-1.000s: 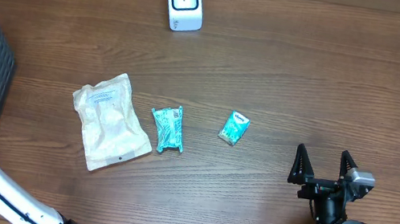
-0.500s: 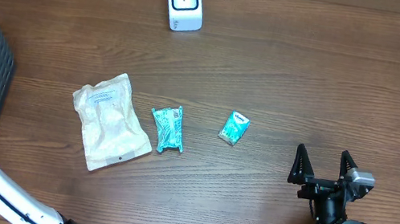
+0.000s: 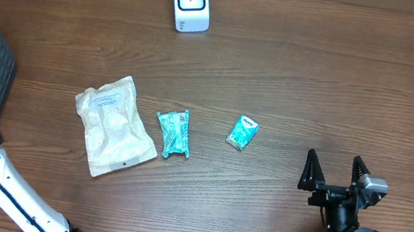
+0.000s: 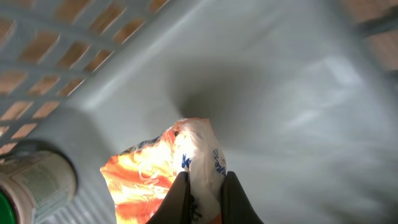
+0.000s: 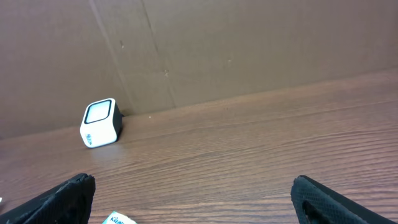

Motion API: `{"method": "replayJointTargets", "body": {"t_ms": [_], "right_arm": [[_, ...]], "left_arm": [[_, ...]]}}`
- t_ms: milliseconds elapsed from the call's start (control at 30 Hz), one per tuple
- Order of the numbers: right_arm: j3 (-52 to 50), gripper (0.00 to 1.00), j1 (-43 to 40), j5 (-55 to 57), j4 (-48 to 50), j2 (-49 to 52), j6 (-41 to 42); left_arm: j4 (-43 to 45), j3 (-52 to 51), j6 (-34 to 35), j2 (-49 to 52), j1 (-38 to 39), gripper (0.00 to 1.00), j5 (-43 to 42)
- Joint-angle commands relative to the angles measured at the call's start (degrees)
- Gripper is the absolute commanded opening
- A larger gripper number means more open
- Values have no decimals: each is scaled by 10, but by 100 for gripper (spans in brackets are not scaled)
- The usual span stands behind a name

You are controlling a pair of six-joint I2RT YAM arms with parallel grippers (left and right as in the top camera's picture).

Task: Scan the item barcode
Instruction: 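Grasp the orange Kleenex pack with left gripper and lift it out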

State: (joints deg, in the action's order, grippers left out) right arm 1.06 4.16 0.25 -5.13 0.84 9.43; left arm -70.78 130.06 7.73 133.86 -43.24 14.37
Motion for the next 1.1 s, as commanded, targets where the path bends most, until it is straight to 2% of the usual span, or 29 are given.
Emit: {"method": "replayJointTargets", "body": {"t_ms": [0,200,567,767,900,933,1067], "right_arm": [[-6,100,-1,3,3,-7,1],[-6,100,-1,3,3,-7,1],[-6,100,-1,3,4,-7,1],[-6,100,-1,3,3,-7,1],[-6,100,-1,3,4,-7,1],[-6,100,-1,3,3,-7,1],[-6,100,-1,3,3,-7,1]], "left_arm": [[-26,47,27,3,5,4,-45],[-97,116,69,2,10,4,-57],[-221,321,138,-43,10,4,-76],[-242,363,141,-119,26,4,-171],[-260,363,137,-171,68,4,-228],[-260,363,118,-182,85,4,-248],[-260,363,101,-212,180,4,-269]]}}
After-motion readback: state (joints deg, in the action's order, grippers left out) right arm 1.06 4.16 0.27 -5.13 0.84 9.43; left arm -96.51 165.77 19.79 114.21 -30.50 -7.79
